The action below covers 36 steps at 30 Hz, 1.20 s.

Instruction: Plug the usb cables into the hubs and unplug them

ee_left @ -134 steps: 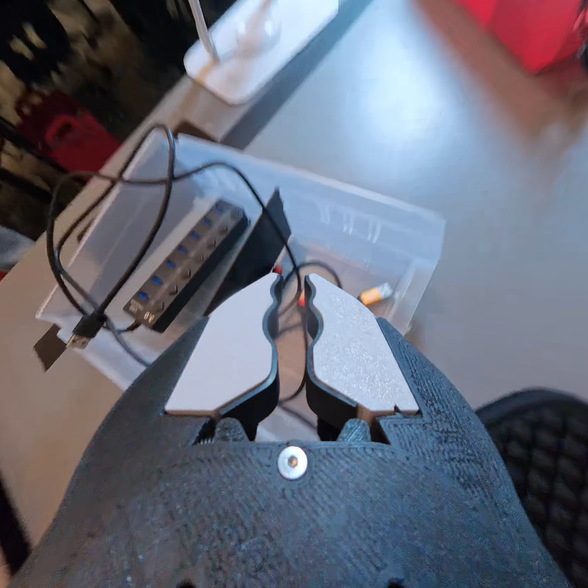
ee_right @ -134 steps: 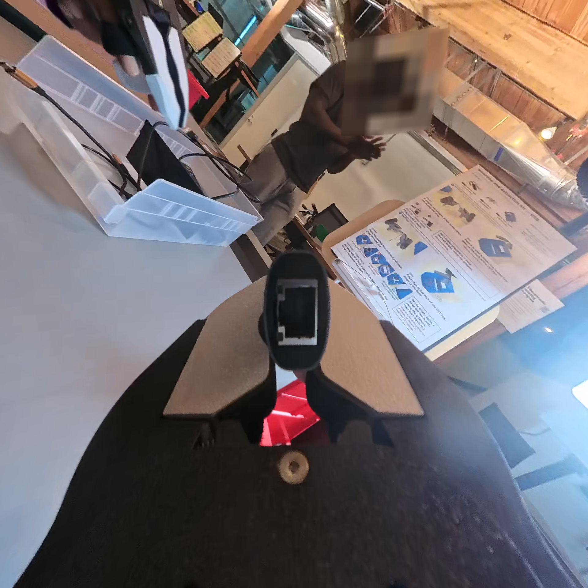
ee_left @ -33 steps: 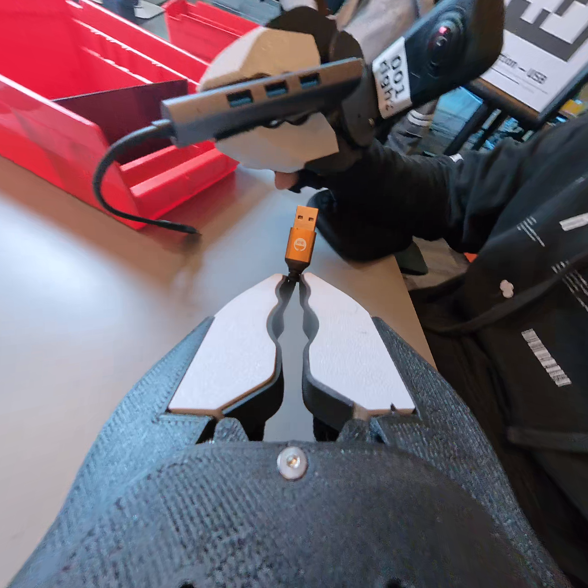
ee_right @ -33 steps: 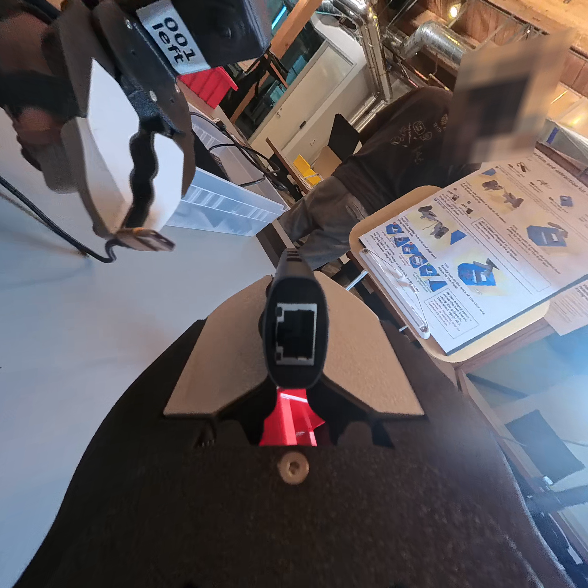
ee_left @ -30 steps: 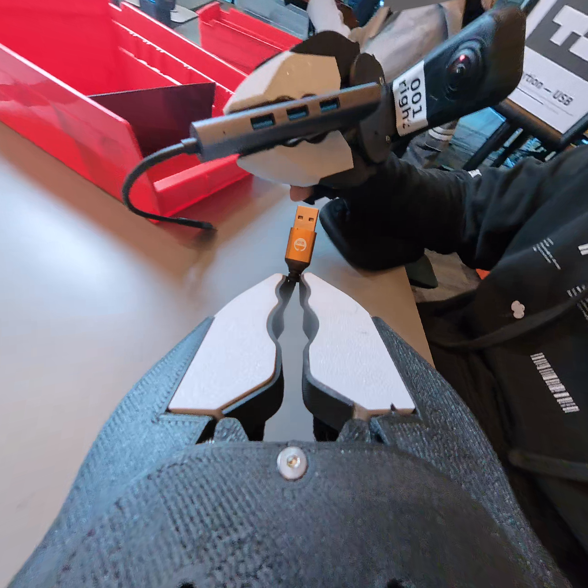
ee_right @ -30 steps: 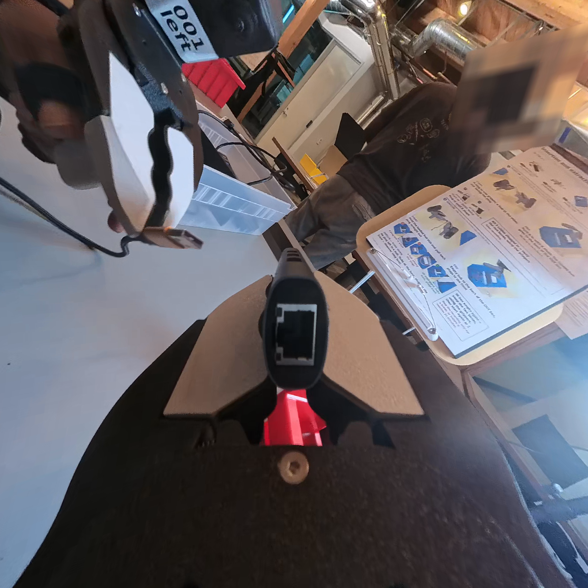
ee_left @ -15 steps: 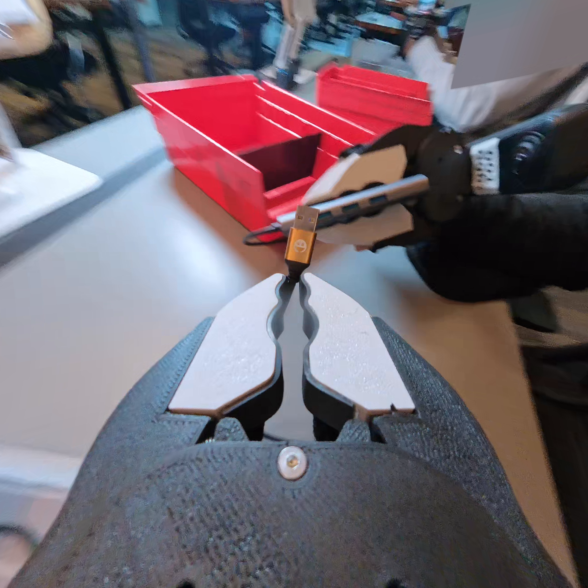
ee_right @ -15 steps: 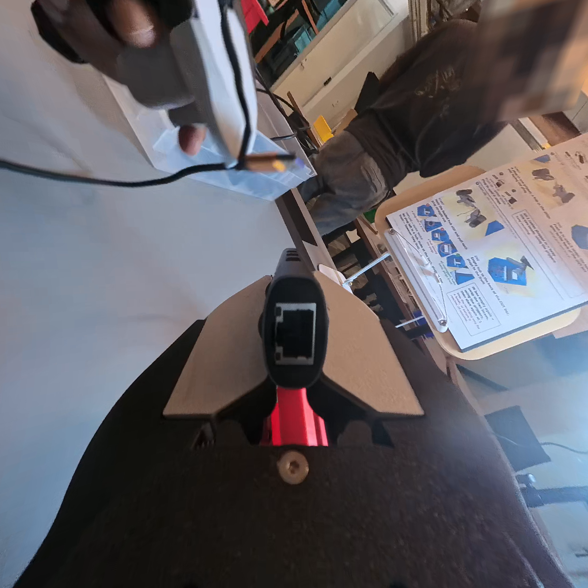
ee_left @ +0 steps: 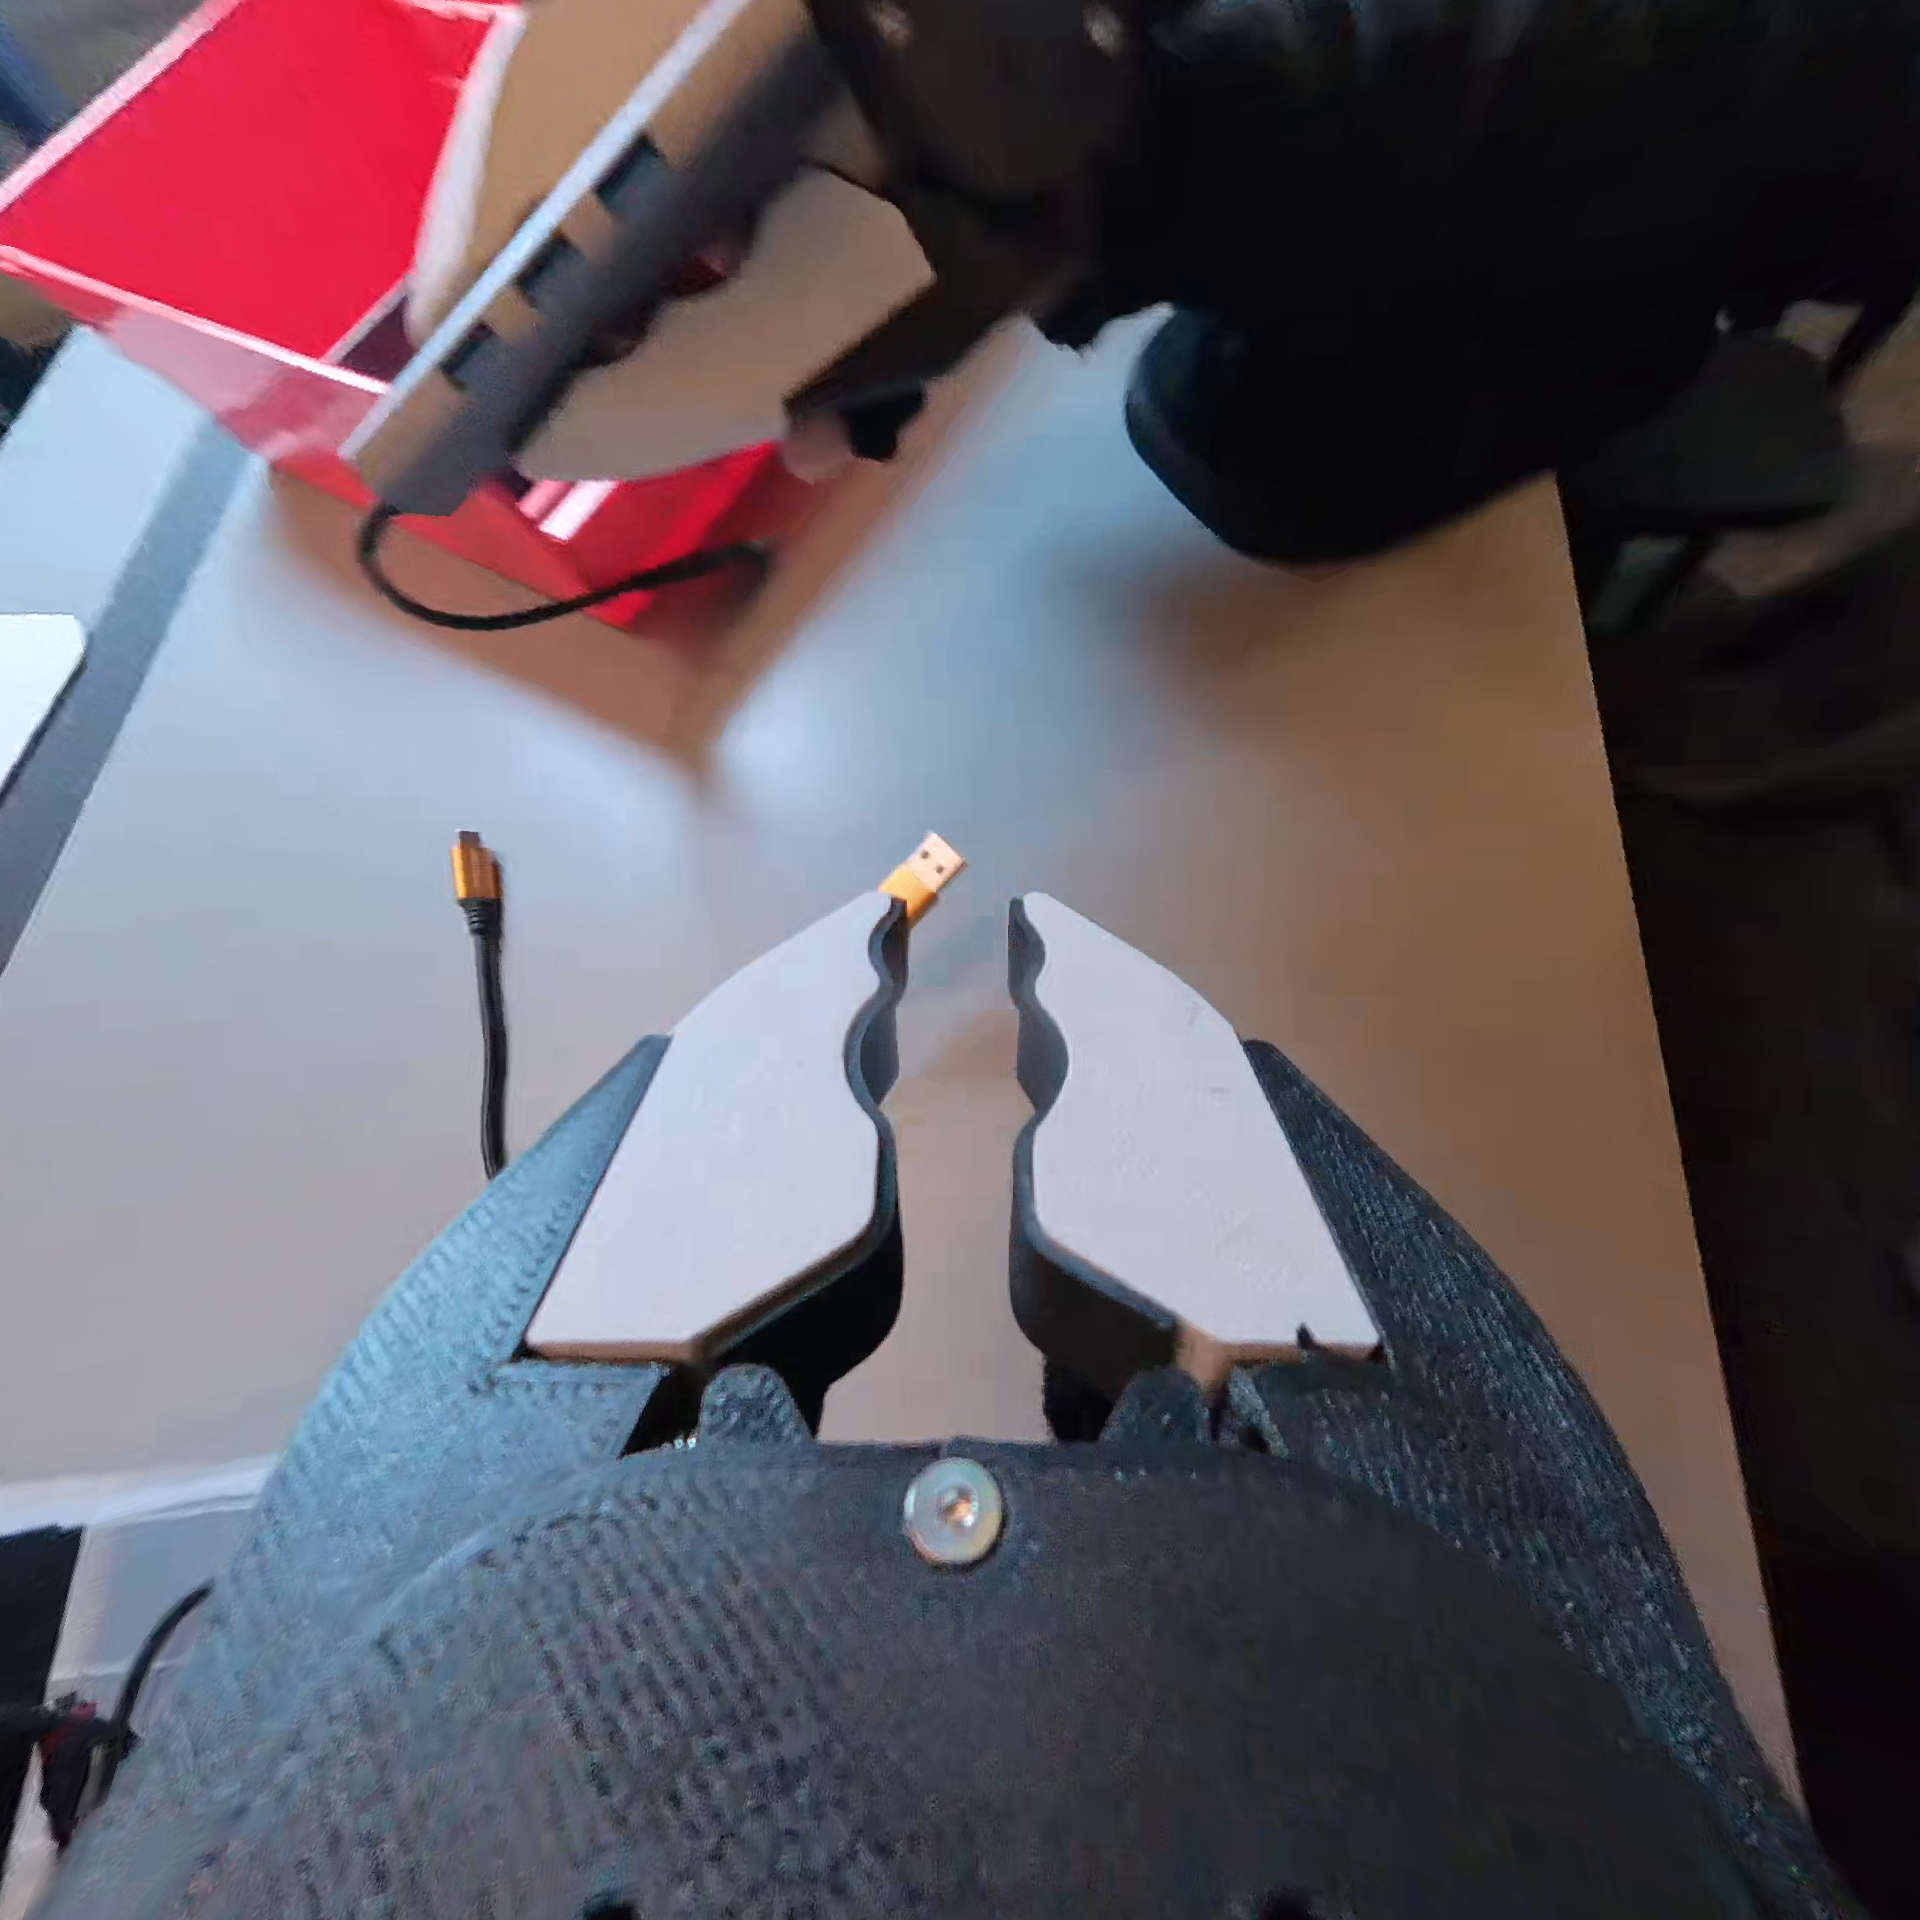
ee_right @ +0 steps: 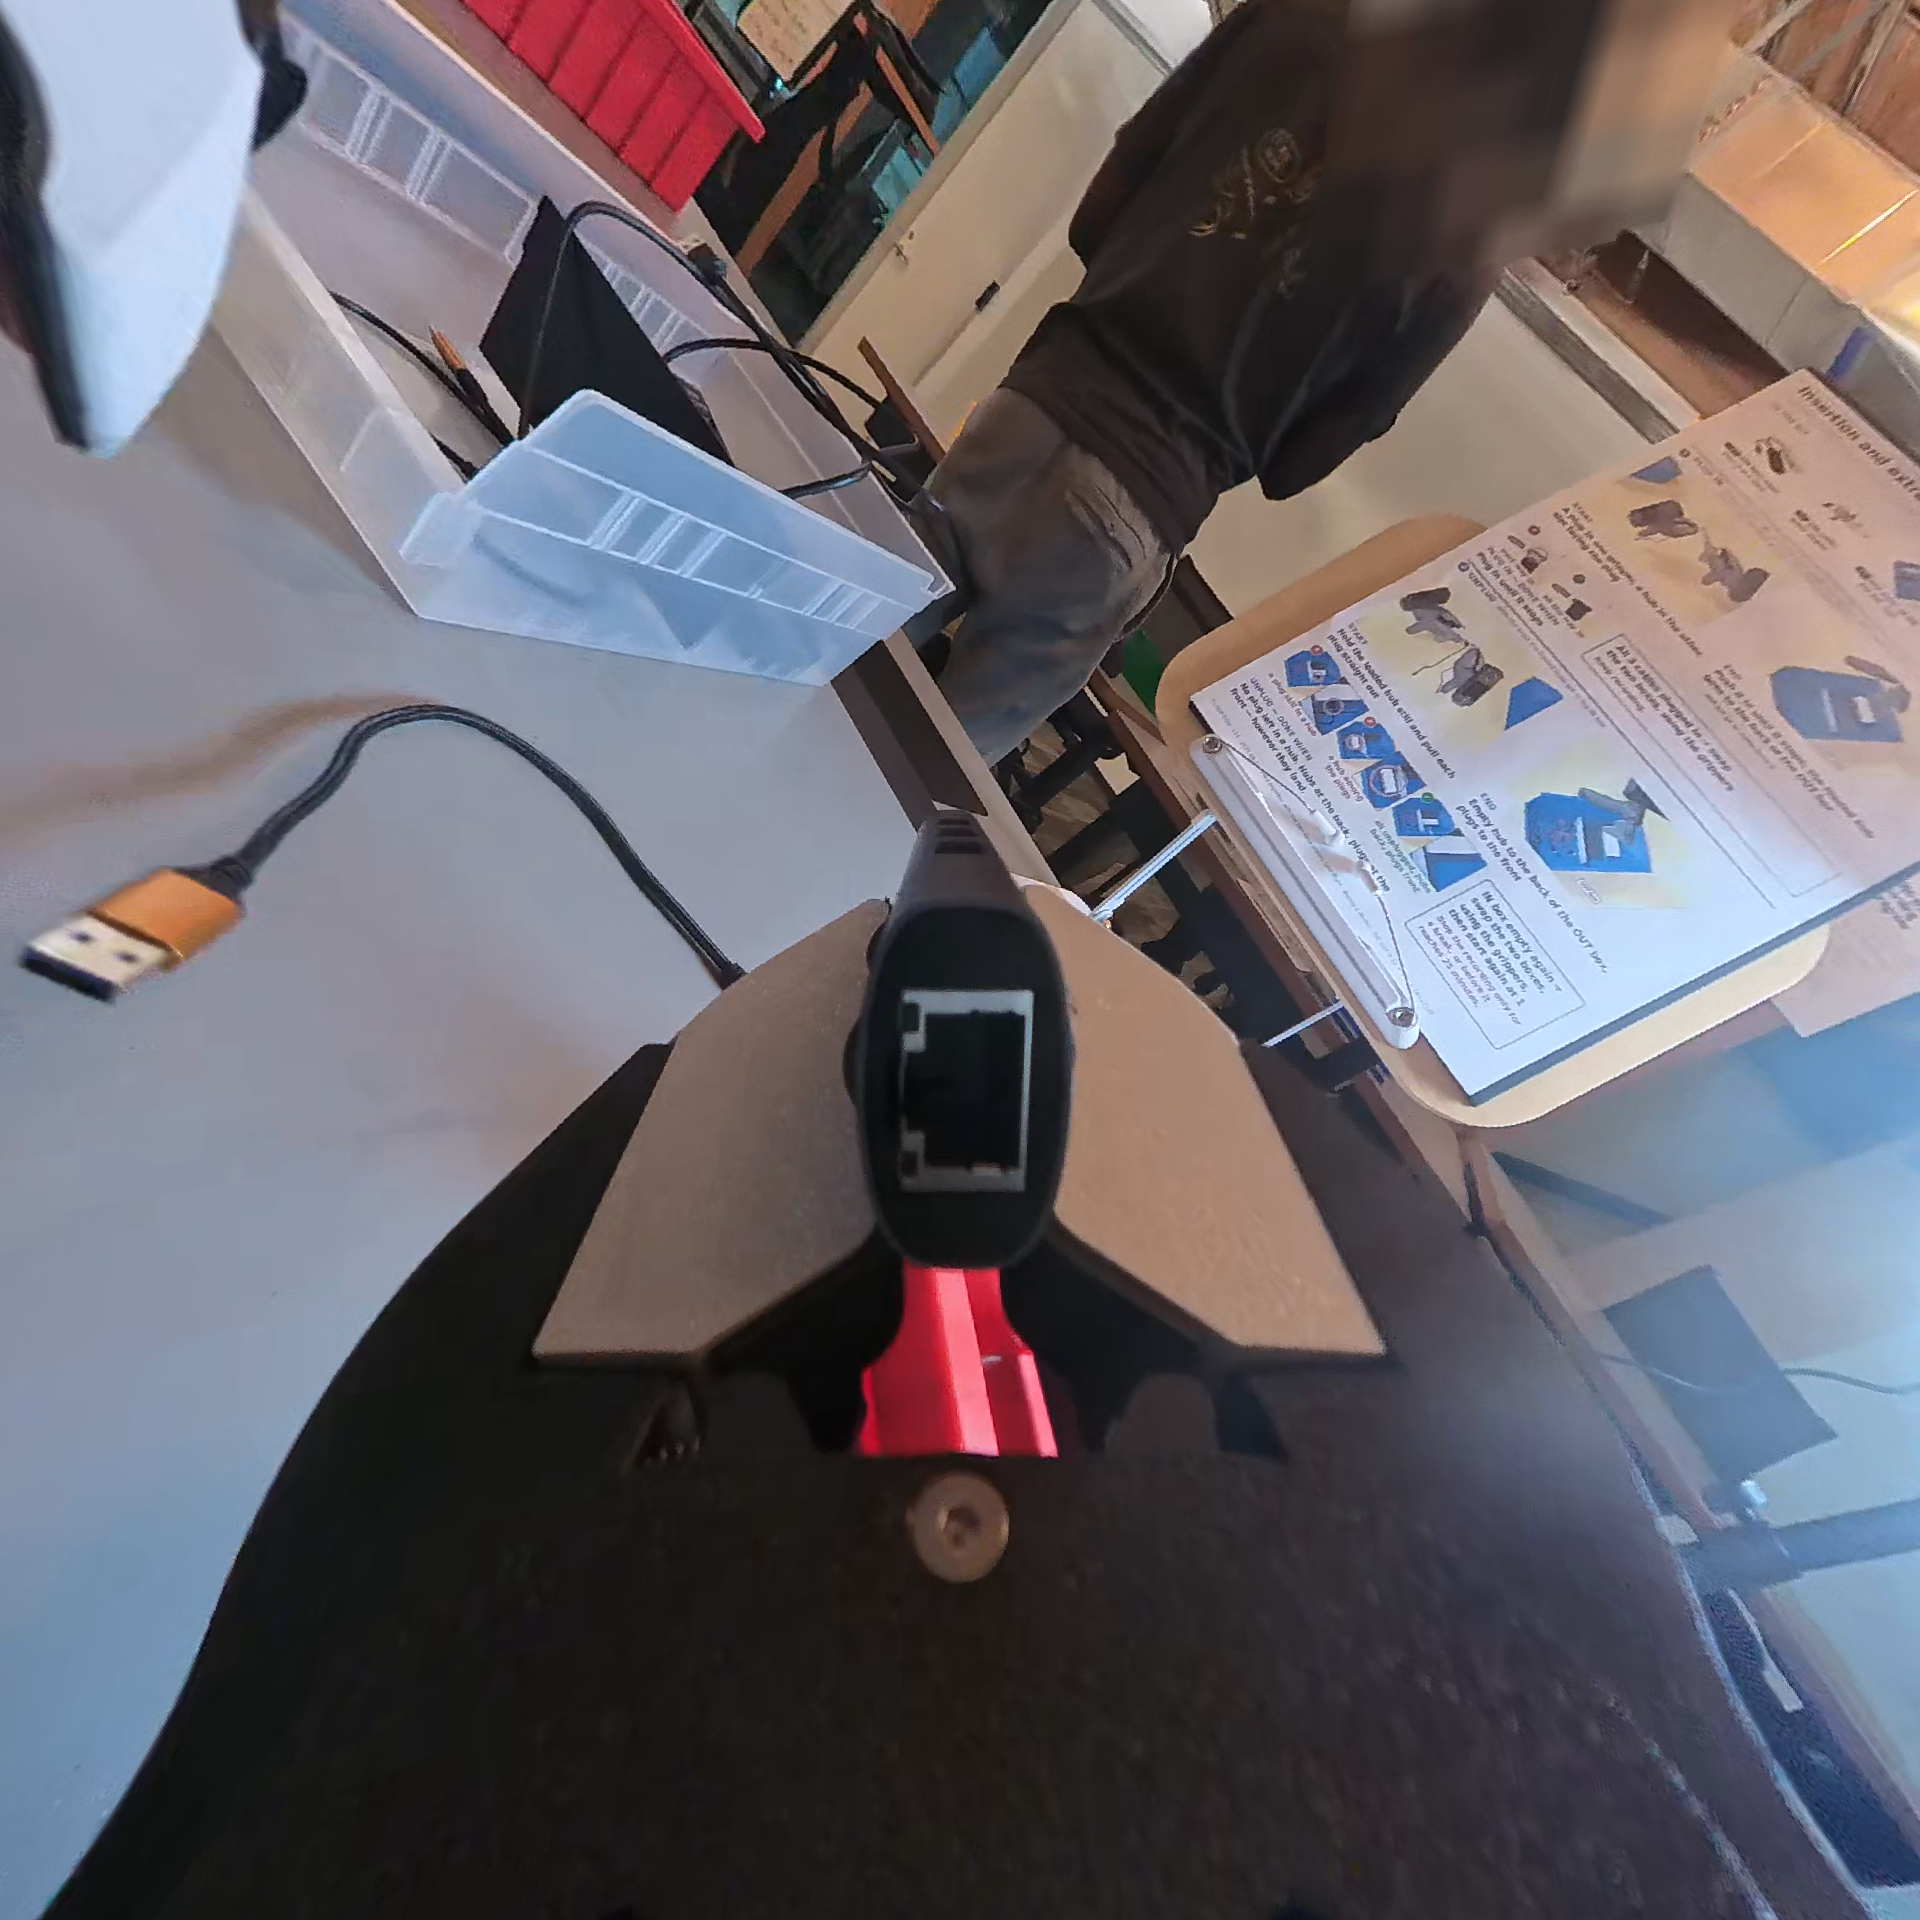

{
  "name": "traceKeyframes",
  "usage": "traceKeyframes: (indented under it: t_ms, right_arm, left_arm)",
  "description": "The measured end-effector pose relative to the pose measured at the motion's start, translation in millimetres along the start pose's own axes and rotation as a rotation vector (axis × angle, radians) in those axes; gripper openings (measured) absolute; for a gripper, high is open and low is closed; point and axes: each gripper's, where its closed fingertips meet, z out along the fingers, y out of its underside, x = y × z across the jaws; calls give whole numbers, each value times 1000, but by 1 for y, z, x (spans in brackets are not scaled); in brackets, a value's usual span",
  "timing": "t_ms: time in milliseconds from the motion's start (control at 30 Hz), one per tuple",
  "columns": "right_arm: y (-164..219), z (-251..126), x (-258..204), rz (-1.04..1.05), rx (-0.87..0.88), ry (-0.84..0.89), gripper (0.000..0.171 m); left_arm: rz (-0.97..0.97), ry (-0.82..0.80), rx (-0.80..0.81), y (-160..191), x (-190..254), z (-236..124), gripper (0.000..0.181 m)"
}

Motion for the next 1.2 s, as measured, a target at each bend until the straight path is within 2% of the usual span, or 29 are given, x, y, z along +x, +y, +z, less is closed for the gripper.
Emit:
traceKeyframes:
  t_ms: [200,333,467,533,600,633,733,800,967,1067,1200]
  right_arm:
    - [0,-1,3,-1,-5,9,18]
    - [0,-2,4,-2,-3,13,18]
    - [-2,-2,0,-8,0,-21,18]
    - [-2,-3,-2,-9,3,-38,18]
    - [-3,-4,-3,-23,1,-49,18]
    - [-3,-4,-3,-31,-2,-52,18]
    - [-3,-4,-2,-45,-11,-53,18]
    - [-2,-5,0,-66,-25,-46,18]
    - [4,-1,-5,-185,-85,-32,18]
    - [12,5,-18,-289,-125,-45,18]
    - [25,15,-39,-438,-171,-81,18]
  left_arm:
    - [182,161,-269,42,-5,32,24]
    - [211,231,-378,57,-29,59,27]
    - [230,344,-489,68,-35,74,27]
    - [213,402,-491,67,-30,77,25]
    - [185,413,-466,64,-28,80,9]
    - [170,404,-449,63,-28,82,7]
    - [121,295,-392,60,-36,86,7]
    - [17,254,-314,52,-40,81,7]
    - [-212,149,-181,11,-59,40,7]
    - [-275,154,-142,-11,-52,27,7]
    - [-298,171,-172,-12,-44,29,7]
